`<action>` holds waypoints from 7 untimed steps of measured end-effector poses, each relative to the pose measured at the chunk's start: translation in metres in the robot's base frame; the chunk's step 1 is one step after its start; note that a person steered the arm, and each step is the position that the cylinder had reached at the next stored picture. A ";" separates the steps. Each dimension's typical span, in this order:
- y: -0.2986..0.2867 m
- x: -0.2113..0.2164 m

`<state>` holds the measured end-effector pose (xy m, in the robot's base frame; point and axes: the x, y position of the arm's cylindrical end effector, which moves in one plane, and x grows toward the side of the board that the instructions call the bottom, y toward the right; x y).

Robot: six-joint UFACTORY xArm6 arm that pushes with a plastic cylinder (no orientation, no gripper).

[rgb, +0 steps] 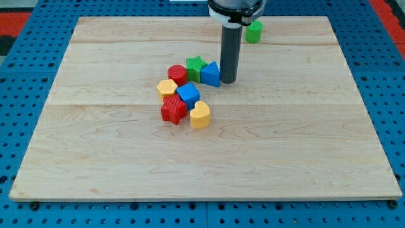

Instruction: Push blue triangle above the green star

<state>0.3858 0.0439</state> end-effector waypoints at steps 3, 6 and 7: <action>0.037 0.033; -0.010 -0.019; -0.011 -0.032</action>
<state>0.3541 0.0328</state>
